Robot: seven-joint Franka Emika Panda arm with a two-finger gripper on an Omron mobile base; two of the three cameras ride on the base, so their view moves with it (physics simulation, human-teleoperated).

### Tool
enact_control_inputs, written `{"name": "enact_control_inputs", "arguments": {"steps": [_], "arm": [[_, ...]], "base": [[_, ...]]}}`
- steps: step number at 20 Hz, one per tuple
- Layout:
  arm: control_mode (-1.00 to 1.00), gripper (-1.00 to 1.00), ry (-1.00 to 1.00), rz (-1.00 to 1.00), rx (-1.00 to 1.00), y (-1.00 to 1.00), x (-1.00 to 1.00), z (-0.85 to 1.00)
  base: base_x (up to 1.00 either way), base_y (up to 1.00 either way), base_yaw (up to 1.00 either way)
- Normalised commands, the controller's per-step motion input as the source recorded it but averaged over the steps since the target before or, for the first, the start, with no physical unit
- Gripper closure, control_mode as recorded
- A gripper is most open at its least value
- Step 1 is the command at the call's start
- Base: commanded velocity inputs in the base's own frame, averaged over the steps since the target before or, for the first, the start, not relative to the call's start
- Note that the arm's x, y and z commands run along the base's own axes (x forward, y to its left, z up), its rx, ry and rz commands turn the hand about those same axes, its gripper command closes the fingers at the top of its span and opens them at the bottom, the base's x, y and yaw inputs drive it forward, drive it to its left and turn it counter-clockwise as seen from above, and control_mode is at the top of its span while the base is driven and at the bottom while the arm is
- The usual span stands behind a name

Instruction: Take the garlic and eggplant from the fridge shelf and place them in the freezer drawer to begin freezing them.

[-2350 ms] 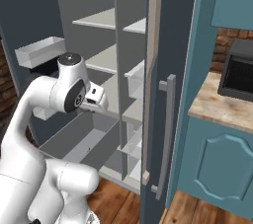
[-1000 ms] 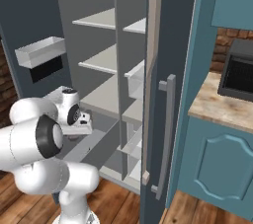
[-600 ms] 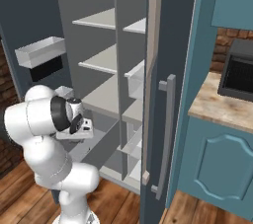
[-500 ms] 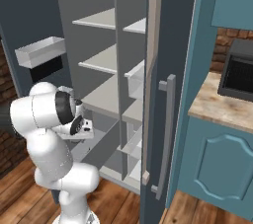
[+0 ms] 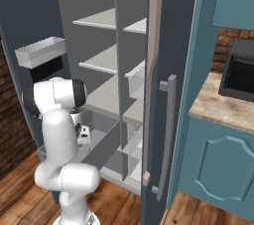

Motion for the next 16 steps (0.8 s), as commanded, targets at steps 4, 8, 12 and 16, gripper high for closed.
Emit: {"name": "enact_control_inputs", "arguments": {"steps": [4,8,12,16], "arm": [[-1.0,1.0,0.01,0.0,-0.01,0.32,0.27,-0.58],[-1.0,1.0,0.0,0.0,0.0,0.29,0.36,-0.53],[-1.0,1.0,0.0,0.0,0.0,0.26,0.51,-0.38],[-1.0,1.0,0.0,0.0,0.0,0.13,0.58,-0.33]], "base": [[0.0,0.0,0.0],[0.0,0.0,0.0],[0.0,0.0,0.0],[0.0,0.0,0.0]]}}
